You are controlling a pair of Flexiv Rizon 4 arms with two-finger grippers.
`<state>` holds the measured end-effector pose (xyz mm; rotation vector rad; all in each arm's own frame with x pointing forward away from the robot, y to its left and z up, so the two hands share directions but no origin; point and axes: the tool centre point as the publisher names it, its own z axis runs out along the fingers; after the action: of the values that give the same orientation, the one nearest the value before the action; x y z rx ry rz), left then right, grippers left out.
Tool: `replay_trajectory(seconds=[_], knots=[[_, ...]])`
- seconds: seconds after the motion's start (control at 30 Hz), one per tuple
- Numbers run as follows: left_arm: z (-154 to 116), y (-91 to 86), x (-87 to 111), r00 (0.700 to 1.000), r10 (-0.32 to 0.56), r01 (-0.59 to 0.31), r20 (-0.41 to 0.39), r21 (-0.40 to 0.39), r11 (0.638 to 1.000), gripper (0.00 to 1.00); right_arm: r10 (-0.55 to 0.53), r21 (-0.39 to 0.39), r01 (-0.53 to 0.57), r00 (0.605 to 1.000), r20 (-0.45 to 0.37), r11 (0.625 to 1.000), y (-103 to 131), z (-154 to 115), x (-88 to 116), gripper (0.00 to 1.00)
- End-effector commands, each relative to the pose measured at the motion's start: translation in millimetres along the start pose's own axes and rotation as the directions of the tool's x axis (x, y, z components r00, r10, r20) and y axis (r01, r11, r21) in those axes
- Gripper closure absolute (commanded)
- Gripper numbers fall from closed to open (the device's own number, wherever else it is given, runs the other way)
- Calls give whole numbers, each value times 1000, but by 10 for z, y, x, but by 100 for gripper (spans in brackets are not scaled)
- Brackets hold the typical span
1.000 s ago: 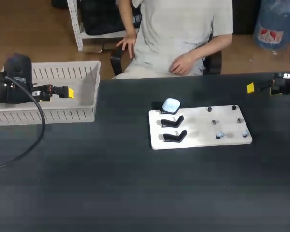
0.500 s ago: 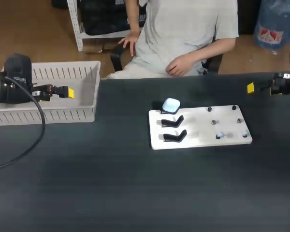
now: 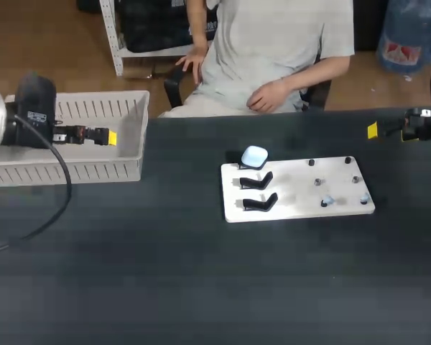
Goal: Pick up each earbud case from the left stands, insert the matching earbuds, close the lid, and place the case in the box.
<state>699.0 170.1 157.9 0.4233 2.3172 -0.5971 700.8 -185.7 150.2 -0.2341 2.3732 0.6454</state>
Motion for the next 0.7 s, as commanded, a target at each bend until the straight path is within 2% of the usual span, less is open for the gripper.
replay_trajectory(seconds=[0.03, 0.2, 0.4, 0.7], knots=[[74, 4, -82, 997, 75, -75, 13, 39, 996, 0, -1, -3, 1, 1000, 0, 1000, -9, 0, 0, 0], [169, -50, -139, 981, 194, -194, 17, 85, 977, 0, -1, -3, 1, 1000, 0, 1000, -9, 0, 0, 0], [308, -175, -125, 940, 341, -340, 19, 163, 926, 0, -1, -3, 1, 1000, 0, 1000, -9, 0, 0, 0], [598, -401, -55, 854, 519, -505, 32, 292, 812, 0, -1, -3, 1, 1000, 0, 1000, -9, 0, 0, 0]])
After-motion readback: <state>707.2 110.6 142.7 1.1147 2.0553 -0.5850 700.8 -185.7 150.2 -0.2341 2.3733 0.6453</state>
